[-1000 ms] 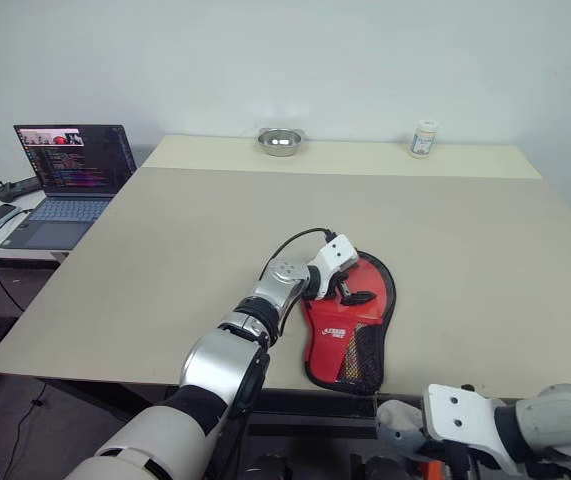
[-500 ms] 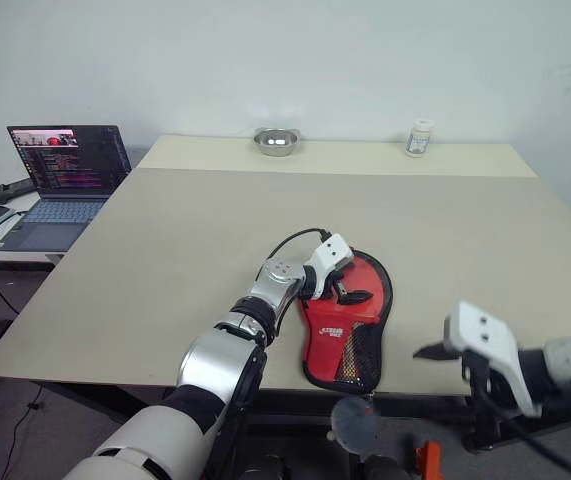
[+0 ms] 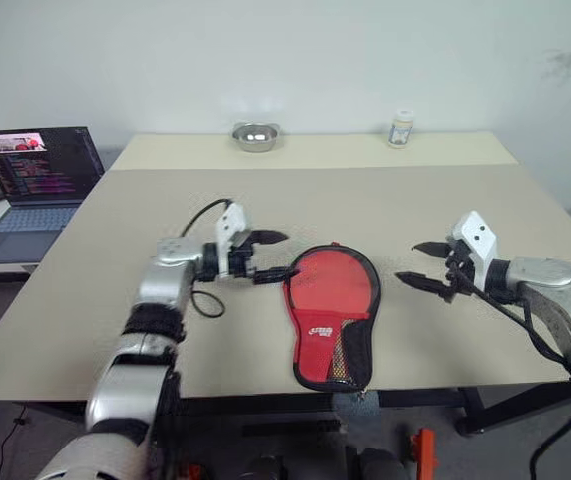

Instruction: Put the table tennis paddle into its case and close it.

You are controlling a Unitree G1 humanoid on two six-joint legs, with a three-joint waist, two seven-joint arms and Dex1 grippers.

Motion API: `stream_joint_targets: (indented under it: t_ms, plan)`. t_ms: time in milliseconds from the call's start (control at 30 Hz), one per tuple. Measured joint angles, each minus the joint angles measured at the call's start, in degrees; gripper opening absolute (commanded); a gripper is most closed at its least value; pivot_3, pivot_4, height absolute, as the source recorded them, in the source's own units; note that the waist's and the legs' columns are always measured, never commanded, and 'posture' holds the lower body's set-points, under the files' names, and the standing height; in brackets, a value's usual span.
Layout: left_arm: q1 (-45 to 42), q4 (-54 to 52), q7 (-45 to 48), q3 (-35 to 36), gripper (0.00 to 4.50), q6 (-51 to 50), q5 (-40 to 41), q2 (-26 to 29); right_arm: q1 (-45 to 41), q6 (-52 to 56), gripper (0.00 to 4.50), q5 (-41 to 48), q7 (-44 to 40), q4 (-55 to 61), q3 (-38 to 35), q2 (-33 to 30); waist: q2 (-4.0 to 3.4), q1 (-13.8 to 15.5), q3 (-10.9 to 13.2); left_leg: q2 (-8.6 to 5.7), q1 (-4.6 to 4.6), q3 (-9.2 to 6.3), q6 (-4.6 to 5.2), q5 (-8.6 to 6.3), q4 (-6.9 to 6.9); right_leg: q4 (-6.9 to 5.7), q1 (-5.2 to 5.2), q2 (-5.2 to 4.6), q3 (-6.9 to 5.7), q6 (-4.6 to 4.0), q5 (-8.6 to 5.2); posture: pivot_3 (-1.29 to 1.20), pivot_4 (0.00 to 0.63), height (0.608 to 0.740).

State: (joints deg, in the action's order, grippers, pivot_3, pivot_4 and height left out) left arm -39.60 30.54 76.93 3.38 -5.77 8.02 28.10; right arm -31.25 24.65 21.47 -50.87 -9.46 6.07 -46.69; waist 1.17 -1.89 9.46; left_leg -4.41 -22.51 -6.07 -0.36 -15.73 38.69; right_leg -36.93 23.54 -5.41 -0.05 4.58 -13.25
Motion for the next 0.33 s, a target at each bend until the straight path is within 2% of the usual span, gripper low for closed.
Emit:
stream_joint_targets:
  t_ms: [67, 133, 333]
  plan:
    - [5.92, -8.47, -2.2, 0.76, 4.43, -4.51, 1.24, 2.46, -3.68, -5.41, 3.97, -2.71, -3.12, -10.35, 0.43, 1.84, -0.03, 0.16, 0.04, 0.02, 0.0, 0.0, 0.01, -0.01, 0.01, -0.01, 0.0, 0.02, 0.02, -0.01, 0.01, 0.0, 0.15, 0.74]
    - [7.74, -12.98, -4.37, 1.23, 4.43, -7.43, 2.49, 3.0, -6.21, -9.27, 3.97, -4.68, -4.52, -17.35, 0.46, 3.26, -0.06, 0.81, 0.11, 0.02, 0.0, -0.06, 0.07, -0.05, 0.03, -0.02, -0.03, 0.01, -0.05, -0.08, 0.05, 0.0, 0.15, 0.74]
    - [7.33, -15.24, -8.5, 1.05, 4.43, -8.53, 4.61, 2.38, -7.56, -12.98, 3.97, -7.29, -5.17, -23.17, 0.03, 6.99, -0.14, 1.02, 0.14, 0.02, 0.04, -0.05, -0.08, 0.03, 0.02, -0.04, -0.03, 0.03, -0.02, -0.14, 0.09, 0.0, 0.15, 0.74]
